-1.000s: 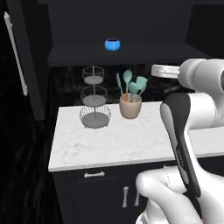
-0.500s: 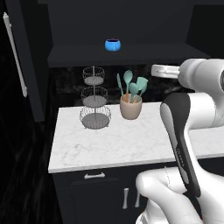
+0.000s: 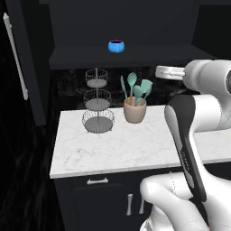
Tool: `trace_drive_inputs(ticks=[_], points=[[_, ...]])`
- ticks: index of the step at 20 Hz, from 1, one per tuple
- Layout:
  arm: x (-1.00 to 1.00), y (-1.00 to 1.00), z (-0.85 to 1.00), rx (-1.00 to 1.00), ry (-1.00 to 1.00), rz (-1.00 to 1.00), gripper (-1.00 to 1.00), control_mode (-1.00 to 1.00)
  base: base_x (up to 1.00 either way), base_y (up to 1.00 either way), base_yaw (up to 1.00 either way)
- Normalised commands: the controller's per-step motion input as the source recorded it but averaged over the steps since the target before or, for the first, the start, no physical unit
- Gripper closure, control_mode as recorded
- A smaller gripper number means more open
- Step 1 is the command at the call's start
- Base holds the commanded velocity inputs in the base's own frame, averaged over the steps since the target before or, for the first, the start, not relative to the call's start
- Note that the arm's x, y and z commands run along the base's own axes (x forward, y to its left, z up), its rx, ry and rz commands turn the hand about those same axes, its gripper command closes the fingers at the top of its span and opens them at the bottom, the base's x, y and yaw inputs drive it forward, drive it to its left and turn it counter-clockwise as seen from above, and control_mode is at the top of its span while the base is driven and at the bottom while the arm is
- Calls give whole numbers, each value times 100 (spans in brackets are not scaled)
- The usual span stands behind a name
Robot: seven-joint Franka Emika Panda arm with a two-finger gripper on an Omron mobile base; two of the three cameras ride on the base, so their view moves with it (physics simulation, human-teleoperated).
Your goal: Gather all objects into one cabinet and sort the glasses and bowls to opposite sides.
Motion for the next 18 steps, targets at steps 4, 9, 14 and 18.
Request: trace_drive_inputs(ticks=[4, 9, 14, 18], points=[[39, 4, 44, 11, 0, 0, -100, -100, 0, 0, 0], [58, 13, 62, 15, 0, 0, -100, -100, 0, 0, 0], [32, 20, 17, 3, 0, 0, -100, -100, 0, 0, 0], [0, -1, -35, 16, 0, 0, -100, -100, 0, 0, 0]])
